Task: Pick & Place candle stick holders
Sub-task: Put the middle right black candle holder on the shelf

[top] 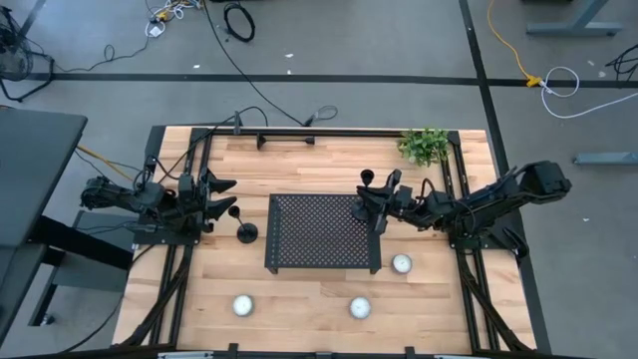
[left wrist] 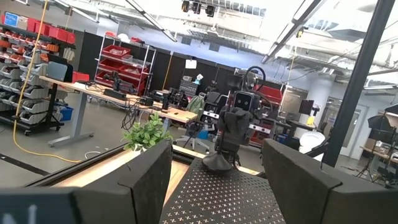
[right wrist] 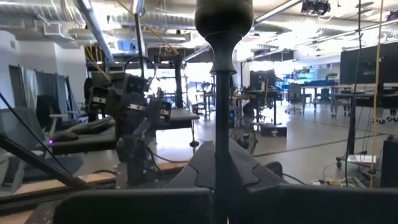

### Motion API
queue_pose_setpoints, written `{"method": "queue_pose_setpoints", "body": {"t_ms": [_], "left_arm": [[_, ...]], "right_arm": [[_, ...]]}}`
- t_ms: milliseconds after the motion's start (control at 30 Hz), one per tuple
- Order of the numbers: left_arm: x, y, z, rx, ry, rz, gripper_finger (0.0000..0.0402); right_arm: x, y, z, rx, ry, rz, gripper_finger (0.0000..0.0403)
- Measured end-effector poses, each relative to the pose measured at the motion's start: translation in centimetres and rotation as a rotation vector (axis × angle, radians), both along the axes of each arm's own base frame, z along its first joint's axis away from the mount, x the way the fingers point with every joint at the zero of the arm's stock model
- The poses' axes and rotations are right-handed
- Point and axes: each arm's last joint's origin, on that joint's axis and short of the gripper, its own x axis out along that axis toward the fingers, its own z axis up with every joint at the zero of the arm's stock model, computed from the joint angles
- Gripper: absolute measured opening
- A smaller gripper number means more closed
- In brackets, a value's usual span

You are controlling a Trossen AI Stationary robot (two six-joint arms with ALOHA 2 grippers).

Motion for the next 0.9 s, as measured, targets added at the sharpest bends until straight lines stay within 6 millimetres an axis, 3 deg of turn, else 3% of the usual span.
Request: {"method": "queue_pose_setpoints", "body": {"t_ms": [433,900], "left_arm": [[0.0,0.0,0.0,0.000,-0.001,0.000,0.0252],[0.0,0.0,0.0,0.000,0.000,0.000,0.0252]], "right_arm": [[0.6,0.0,-1.0,-0.021,-0.017,-0.018,0.0004],[0.7,0.1,-1.3,-0.002,0.007,-0.006,0.0035]]}}
